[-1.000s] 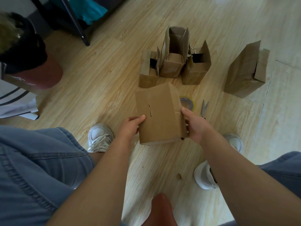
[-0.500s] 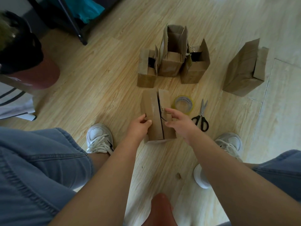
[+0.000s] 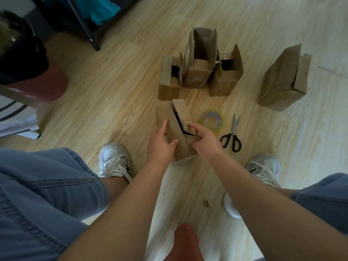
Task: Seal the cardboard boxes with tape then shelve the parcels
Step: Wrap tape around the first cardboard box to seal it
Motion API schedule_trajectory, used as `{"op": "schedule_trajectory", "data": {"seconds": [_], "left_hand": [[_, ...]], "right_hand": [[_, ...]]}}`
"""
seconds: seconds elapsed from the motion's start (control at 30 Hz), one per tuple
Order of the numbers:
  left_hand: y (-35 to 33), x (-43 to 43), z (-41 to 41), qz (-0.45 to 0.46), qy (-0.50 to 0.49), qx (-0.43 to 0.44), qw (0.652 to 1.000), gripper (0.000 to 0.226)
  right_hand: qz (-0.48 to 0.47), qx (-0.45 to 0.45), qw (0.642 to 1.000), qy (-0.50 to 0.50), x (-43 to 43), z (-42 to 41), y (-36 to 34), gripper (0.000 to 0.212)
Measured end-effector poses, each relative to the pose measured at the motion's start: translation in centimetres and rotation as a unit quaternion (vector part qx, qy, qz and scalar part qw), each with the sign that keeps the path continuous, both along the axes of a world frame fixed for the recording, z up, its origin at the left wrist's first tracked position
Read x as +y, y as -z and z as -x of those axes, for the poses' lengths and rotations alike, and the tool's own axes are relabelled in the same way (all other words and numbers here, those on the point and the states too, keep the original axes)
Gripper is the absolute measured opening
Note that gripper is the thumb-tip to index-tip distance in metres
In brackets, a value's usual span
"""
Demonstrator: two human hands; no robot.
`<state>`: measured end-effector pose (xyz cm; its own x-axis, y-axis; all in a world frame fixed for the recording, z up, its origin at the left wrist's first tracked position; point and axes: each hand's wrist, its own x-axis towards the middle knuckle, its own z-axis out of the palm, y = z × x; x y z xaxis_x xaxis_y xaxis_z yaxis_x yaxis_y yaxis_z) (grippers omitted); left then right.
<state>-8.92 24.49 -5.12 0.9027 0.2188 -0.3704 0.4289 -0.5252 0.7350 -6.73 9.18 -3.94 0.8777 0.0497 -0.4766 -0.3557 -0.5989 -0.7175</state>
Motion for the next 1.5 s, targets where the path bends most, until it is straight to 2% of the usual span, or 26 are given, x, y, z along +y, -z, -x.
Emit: {"op": "schedule_trajectory", "data": {"seconds": [0.13,0.2,0.33,0.4,0.57,0.67,0.73,0.87,1.1,1.2,1.3,1.5], "left_hand": [[0.0,-0.1,-0.1,-0.078,0.019,-0.013,0.997,0.079],[0.3,0.1,-0.1,-0.120,0.055,-0.033,0.991,0.080],[1.0,-0.3,-0.3,-0.086,0.094,-0.035,0.991,0.069],[1.5,-0.5,-0.1,-0.115,0.085,-0.044,0.989,0.067],[3.2,-0.6,1.3,-0.171,0.072,-0.061,0.981,0.067],[3.9,-0.6,1.7,-0.198,0.065,-0.063,0.976,0.071],[4.1,-0.7,1.7,-0.206,0.067,-0.062,0.974,0.074],[4.2,-0.8,1.3,-0.204,0.067,-0.062,0.975,0.077],[3.7,-1.1,0.2,-0.201,0.051,-0.087,0.974,0.063],[3.6,-0.8,0.3,-0.202,0.068,-0.089,0.973,0.061],[3.2,-0.6,0.1,-0.203,0.087,-0.080,0.972,0.062],[1.4,-1.1,-0.6,-0.172,0.090,-0.043,0.980,0.067]], "right_hand": [[-0.018,-0.006,1.000,-0.024,0.5,-1.1,0.0,0.056],[-0.032,-0.007,0.999,-0.001,0.5,-1.5,0.4,0.046],[-0.037,-0.005,0.994,0.105,-0.5,-2.4,1.0,0.033],[-0.017,0.010,0.990,0.141,-1.6,-3.1,1.4,0.034],[0.089,0.040,0.984,0.146,-4.7,-4.3,3.2,0.042],[0.141,0.043,0.985,0.085,-5.8,-5.1,4.6,0.050],[0.195,0.031,0.980,0.006,-6.0,-6.0,5.5,0.059],[0.290,0.033,0.947,-0.137,-5.6,-7.4,7.1,0.060],[0.345,0.077,0.913,-0.206,-4.8,-7.6,8.1,0.048],[0.349,0.082,0.911,-0.203,-5.0,-7.5,7.6,0.047],[0.317,0.077,0.930,-0.168,-5.2,-7.1,6.5,0.042],[0.183,0.014,0.983,-0.010,-5.6,-6.7,2.9,0.031]]}}
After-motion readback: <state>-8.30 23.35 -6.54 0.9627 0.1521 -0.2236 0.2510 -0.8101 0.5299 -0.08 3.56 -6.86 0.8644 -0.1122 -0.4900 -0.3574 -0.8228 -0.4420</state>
